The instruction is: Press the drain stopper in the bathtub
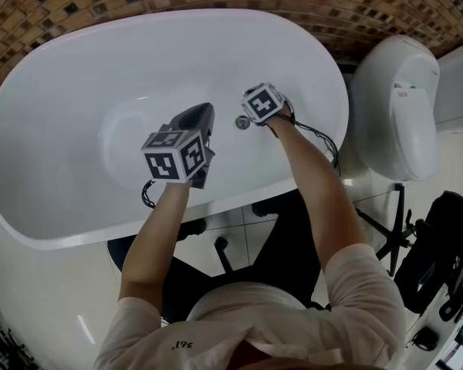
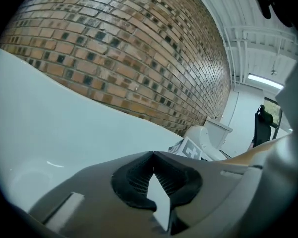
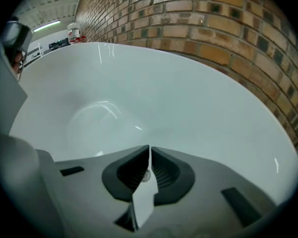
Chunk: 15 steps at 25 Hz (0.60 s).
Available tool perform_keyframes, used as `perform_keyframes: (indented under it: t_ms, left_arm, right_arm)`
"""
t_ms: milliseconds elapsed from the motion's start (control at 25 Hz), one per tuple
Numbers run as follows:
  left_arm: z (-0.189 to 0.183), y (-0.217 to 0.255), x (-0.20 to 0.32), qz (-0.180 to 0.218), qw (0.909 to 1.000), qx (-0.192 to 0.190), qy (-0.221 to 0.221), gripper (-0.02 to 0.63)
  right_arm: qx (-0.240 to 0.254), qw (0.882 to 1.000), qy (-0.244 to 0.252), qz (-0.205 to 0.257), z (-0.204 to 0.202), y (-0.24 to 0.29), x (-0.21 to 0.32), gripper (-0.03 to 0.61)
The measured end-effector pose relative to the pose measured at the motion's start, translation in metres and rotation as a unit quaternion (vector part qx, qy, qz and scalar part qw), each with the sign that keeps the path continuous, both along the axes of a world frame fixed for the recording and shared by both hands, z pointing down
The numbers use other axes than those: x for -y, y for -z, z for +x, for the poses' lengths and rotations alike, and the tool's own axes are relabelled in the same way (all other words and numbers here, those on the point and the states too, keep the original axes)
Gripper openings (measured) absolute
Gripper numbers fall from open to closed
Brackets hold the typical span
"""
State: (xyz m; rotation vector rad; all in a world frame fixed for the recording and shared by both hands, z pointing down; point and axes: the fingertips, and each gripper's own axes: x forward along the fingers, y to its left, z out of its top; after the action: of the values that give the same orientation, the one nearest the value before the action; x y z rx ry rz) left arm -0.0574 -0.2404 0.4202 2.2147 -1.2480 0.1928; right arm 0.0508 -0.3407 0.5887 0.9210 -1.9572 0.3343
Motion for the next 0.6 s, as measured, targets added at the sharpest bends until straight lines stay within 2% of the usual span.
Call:
perform_keyframes:
  t_ms: [200,480,600]
  left_arm:
    - [-0.001,0.023,-0.008,0.018,0.9998,0.011,0.000,0.015]
    - [-0.002,0.053,-0.022,0.041,0.9989,0.023,0.003,0.023]
    - [-0.002,0.066,-0.031,0.050,0.9985,0.023,0.001,0.052]
  right_arm:
    - [0.024,0.999,-0.017,0.034,0.006,0.045,0.004,0.029]
    - [0.033,0.996,-0.042,0.067,0.027,0.096,0.000,0.029]
    - [0.031,0.995,-0.047,0.077,0.035,0.115,-0.008,0.029]
